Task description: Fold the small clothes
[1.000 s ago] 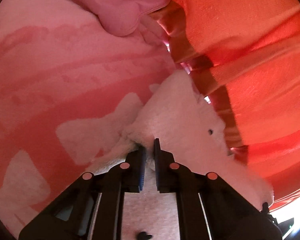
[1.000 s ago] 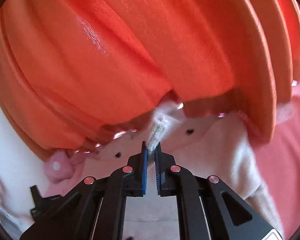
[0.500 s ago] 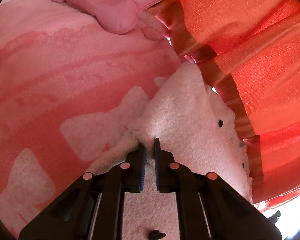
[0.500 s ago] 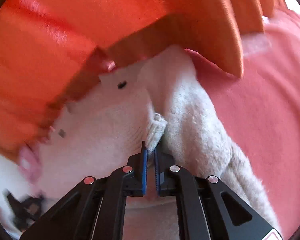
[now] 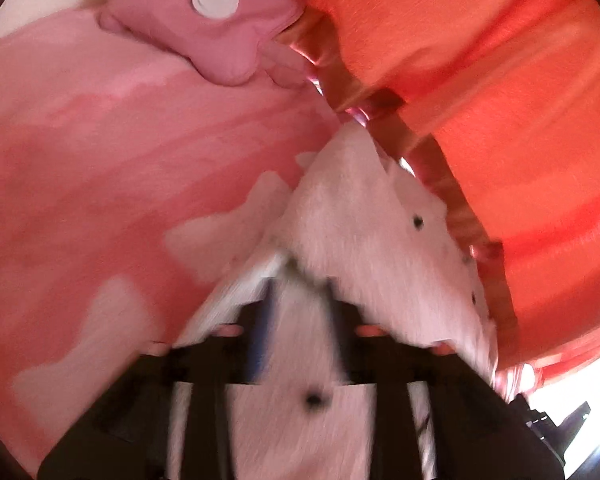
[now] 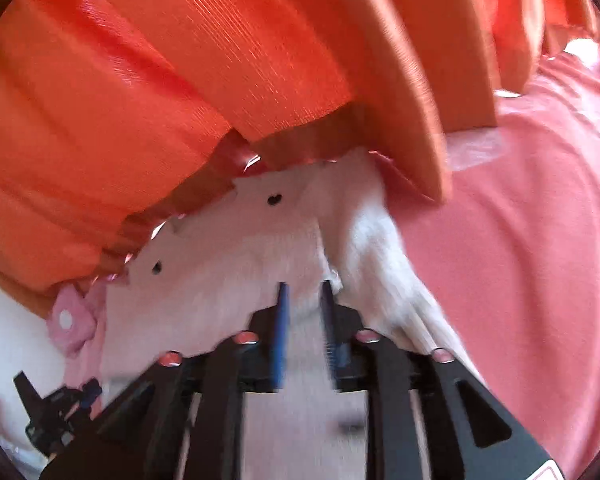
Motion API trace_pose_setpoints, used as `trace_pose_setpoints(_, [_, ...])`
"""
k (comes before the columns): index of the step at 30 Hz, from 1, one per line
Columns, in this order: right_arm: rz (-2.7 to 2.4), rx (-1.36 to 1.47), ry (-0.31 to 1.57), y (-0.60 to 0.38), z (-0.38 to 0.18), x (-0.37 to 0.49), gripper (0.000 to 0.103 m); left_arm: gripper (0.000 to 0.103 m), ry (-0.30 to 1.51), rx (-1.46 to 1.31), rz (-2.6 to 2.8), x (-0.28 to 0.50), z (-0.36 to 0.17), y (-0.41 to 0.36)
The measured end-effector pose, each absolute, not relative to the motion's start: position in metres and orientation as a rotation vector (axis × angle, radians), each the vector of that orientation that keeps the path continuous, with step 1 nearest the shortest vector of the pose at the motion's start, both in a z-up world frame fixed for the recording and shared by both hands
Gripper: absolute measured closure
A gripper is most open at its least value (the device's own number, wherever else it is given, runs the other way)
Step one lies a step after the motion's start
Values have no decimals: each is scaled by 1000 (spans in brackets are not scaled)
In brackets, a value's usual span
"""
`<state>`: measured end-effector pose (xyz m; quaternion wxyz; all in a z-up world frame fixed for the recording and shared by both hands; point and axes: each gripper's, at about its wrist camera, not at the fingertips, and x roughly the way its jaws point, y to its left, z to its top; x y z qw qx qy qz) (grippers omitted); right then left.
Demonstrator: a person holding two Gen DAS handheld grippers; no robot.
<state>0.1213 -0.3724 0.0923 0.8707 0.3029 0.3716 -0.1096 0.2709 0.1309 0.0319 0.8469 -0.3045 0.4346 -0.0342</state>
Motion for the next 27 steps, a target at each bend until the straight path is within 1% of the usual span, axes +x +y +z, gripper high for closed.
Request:
trace_pose_setpoints(1, [-224, 630, 798, -372, 92, 98, 46, 38, 931, -603, -93, 249, 39, 135])
trace_pose_setpoints(2, [-232, 618, 823, -371, 90, 74, 43, 26, 942, -570, -98, 232, 42, 138])
trace_pose_setpoints(3, [-245, 597, 866, -367, 83, 54, 42, 22, 961, -532, -102, 215, 42, 141])
trace_pose_setpoints(5, [-254, 571, 1009, -358, 56, 27, 41, 22, 1052, -463, -127, 181, 31, 147])
trace_pose_setpoints(6, [-238, 585, 1090, -359, 39, 7, 41, 22, 1130, -451, -143, 162, 18, 152])
trace_pose_setpoints(7, [-218, 612, 1132, -359, 29, -6, 41, 22, 1194, -459, -159, 150, 7, 155])
trace_pose_setpoints(8, [-194, 646, 1165, -361, 21, -17, 41, 22, 1217, -476, -184, 139, 1, 158])
trace_pose_setpoints(9, [-166, 691, 1203, -362, 12, -29, 41, 22, 1191, -477, -200, 131, 2, 159])
trace_pose_setpoints(11, [-115, 710, 1181, -359, 12, -40, 40, 22, 1212, -501, -197, 122, 7, 160])
trace_pose_setpoints(14, [-55, 755, 1203, -352, 9, -38, 40, 22, 1259, -540, -274, 117, 2, 145])
trace_pose_setpoints(15, [-49, 764, 1210, -349, 8, -37, 40, 22, 1281, -532, -276, 116, -1, 138])
trace_pose_setpoints(16, [-44, 763, 1222, -345, 7, -35, 40, 23, 1258, -492, -251, 113, 1, 131])
trace_pose_setpoints(17, [-34, 757, 1224, -340, 8, -31, 50, 34, 1247, -460, -242, 111, 4, 126])
trace_pose_setpoints(18, [-31, 757, 1221, -337, 9, -28, 62, 61, 1242, -459, -248, 111, 5, 123])
trace_pose_setpoints(19, [-39, 774, 1216, -336, 9, -28, 89, 78, 1245, -479, -260, 111, 4, 122])
trace_pose_setpoints(20, [-40, 795, 1199, -336, 11, -30, 91, 94, 1259, -516, -273, 111, 2, 123])
trace_pose_setpoints(23, [-60, 769, 1070, -329, 38, -40, 94, 96, 1223, -550, -277, 99, 15, 129])
trace_pose_setpoints(27, [-124, 608, 946, -313, 87, -80, 96, 97, 1108, -500, -305, 67, 61, 139])
